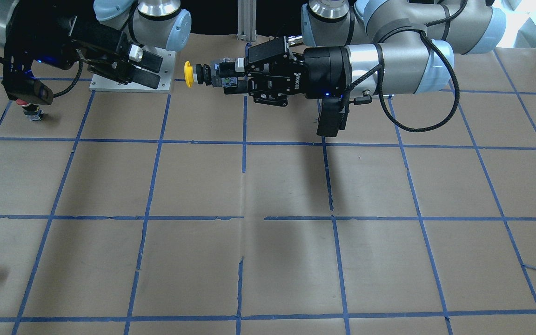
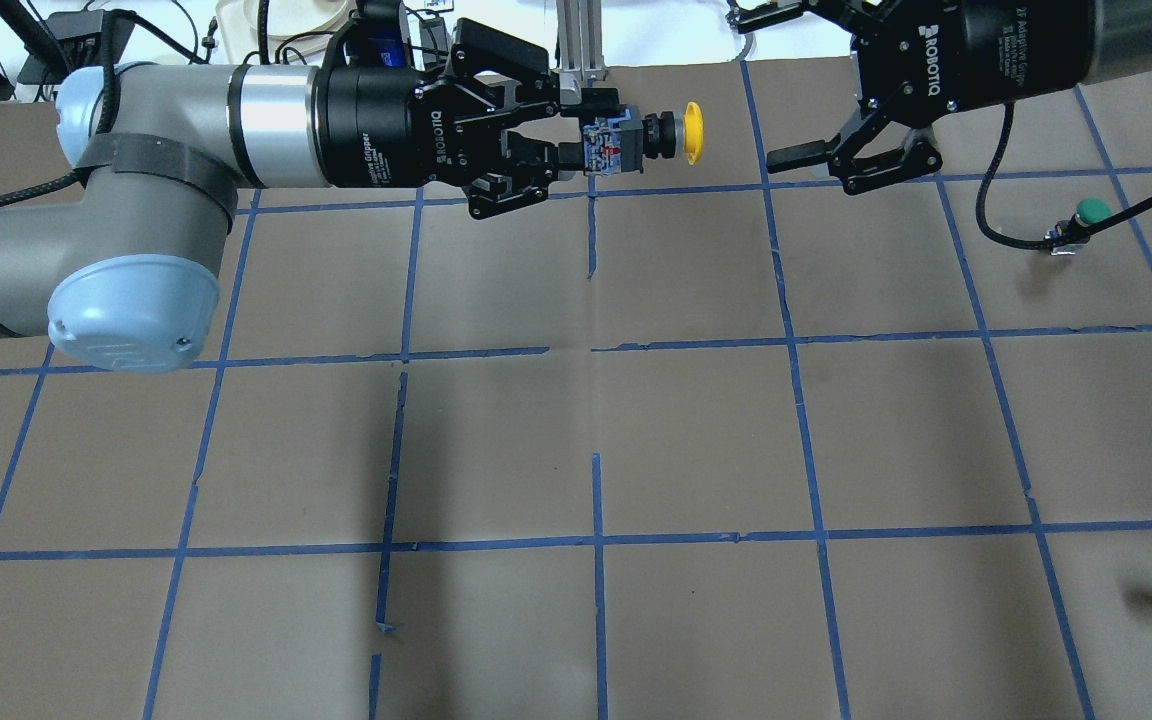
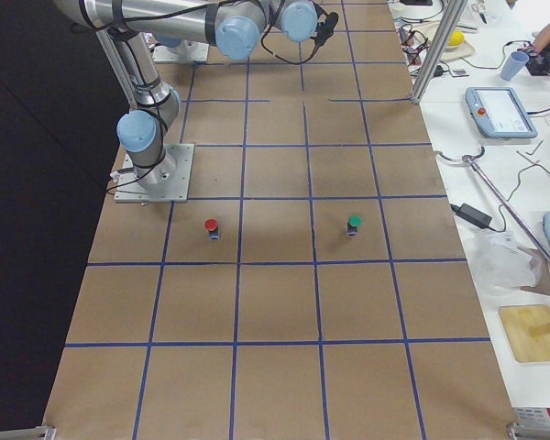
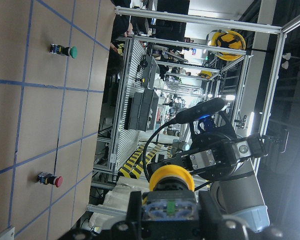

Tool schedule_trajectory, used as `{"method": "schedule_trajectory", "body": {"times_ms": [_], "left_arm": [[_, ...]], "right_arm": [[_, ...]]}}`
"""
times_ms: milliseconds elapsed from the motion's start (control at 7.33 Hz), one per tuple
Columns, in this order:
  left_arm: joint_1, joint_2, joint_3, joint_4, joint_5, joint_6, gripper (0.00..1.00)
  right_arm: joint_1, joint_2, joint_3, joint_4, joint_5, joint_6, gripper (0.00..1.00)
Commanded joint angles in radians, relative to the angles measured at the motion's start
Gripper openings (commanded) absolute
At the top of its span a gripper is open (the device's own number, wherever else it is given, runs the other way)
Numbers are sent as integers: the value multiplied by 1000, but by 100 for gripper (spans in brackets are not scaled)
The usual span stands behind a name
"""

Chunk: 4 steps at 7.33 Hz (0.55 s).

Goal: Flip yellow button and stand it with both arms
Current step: 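Hold the yellow button up while the right gripper approaches its yellow cap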

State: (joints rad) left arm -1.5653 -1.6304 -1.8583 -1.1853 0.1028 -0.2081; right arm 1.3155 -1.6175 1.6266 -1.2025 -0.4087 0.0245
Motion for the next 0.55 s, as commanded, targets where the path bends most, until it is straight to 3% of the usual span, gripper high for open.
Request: {"method": "schedule_trajectory", "body": {"times_ms": [0,409], "left_arm": [[-5,-2,-1,1,-3,-5,15],[-5,3,-1,10,-2,-5,15]], "right_arm": [[17,-4,2,12,-1,-28,100],[43,-19,48,57,2,-17,99]]}}
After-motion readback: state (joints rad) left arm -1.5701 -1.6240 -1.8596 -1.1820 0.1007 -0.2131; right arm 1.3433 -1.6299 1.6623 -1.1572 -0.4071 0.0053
